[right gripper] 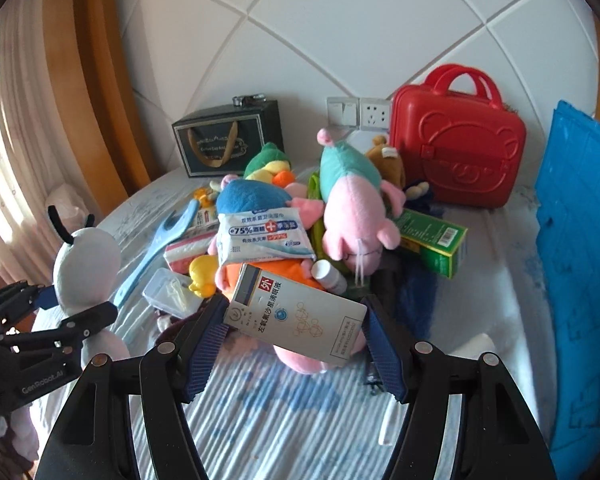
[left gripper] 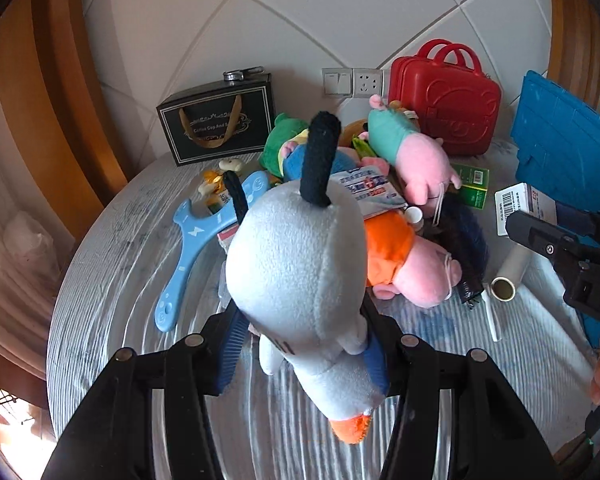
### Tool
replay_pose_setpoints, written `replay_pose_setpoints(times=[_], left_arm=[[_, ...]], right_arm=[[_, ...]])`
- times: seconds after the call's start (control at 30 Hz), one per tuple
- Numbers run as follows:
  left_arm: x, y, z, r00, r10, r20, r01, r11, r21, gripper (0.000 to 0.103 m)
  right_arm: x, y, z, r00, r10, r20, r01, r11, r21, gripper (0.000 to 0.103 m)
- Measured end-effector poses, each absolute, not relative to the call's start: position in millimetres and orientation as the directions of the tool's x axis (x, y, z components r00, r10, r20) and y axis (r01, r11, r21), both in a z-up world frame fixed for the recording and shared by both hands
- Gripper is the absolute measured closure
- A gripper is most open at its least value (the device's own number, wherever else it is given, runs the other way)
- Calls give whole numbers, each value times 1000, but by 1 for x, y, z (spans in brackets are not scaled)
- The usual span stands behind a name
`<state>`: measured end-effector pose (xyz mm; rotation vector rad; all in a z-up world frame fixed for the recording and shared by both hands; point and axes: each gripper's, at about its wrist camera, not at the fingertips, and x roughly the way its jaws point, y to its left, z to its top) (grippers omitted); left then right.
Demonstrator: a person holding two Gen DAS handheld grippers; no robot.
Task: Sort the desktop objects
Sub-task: 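Carry the snowman plush and white box into the blue crate and release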
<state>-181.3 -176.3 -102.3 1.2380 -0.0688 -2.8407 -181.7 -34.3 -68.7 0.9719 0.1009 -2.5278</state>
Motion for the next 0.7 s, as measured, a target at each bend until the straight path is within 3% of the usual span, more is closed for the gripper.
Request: replay_pose_setpoints(times=[0.27,0.43,0.7], left_arm=[[-142,-108,-77,-744,-36,-667,-1,-998,55,52],[-125,-81,-66,-760,18,-650,-83,-994,71,52],[-95,-73,-63,-752,121,-649,-179,-984,24,52]], right_arm=[[-123,25,-24,-786,-336,-518,412,-911,-34,36],[-90,58,-3,-833,-292,-469,349,-936,-38,36],[-47,77,15,-870,-179,-459,229,-972,-53,36]])
